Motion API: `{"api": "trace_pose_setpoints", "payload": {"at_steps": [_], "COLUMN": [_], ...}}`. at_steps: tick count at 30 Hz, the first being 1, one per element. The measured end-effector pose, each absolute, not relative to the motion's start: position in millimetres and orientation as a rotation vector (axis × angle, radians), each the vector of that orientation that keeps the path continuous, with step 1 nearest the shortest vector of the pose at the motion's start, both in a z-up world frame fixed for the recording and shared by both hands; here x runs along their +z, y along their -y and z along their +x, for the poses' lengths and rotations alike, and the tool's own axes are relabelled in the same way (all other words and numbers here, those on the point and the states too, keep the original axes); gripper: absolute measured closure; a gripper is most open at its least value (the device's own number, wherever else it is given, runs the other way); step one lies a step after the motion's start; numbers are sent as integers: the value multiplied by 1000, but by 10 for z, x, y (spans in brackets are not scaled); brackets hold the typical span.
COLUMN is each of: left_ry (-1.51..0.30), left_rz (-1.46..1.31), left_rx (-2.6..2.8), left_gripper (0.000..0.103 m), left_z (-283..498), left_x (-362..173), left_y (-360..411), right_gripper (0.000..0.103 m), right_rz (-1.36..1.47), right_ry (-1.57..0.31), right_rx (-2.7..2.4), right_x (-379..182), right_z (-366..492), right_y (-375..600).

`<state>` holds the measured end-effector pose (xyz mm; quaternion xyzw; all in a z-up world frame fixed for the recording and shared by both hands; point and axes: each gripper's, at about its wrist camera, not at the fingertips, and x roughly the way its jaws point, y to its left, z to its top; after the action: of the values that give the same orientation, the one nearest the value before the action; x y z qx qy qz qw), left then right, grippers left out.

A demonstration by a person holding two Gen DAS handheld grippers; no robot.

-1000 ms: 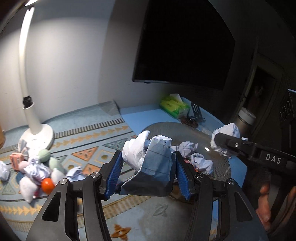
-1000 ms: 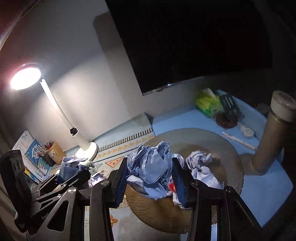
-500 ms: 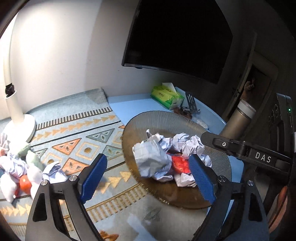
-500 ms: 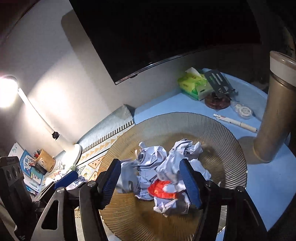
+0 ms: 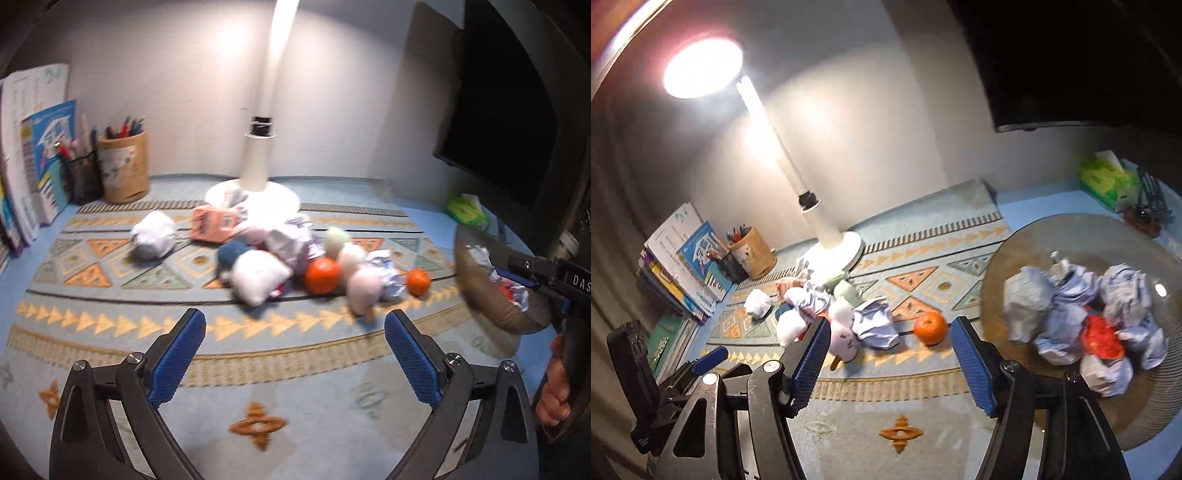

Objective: Organize objects
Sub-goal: 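Grasp a paper ball with the left gripper while the right grasps an orange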

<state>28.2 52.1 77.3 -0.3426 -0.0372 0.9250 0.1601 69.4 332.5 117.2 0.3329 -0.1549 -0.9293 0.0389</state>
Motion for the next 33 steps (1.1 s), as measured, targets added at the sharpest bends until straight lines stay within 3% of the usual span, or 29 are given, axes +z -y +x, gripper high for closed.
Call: {"api": "trace_pose_setpoints", "payload": {"at_steps": [8, 14, 18, 23, 28, 33], "left_ry": [242, 175, 186, 217, 114, 55], "left_rz": [-1079, -1048, -1065, -1078, -1005, -1113], "left_rx": [2715, 2715, 2728, 2743, 2652, 2699], "left_gripper": [6, 6, 6, 6, 5, 6], "left_z": [185, 223, 218, 208, 12, -730], "left_x": [373, 382, 374, 391, 676, 741], "left_y": [111, -5, 19, 100, 302, 502], "right_gripper": [37, 35, 35, 34, 35, 35], "right_rz": [1119, 1130, 1082, 1248, 1388, 1472], "right_ry": [334, 273, 348, 642, 670, 625], "right_rx": [-2763, -2781, -2880, -3006, -2972, -3032], "right_x": [507, 454, 503, 454, 452, 381], "right_z": [389, 357, 420, 404, 176, -134], "right_y": [-2698, -2639, -2765, -3191, -3294, -3317]}}
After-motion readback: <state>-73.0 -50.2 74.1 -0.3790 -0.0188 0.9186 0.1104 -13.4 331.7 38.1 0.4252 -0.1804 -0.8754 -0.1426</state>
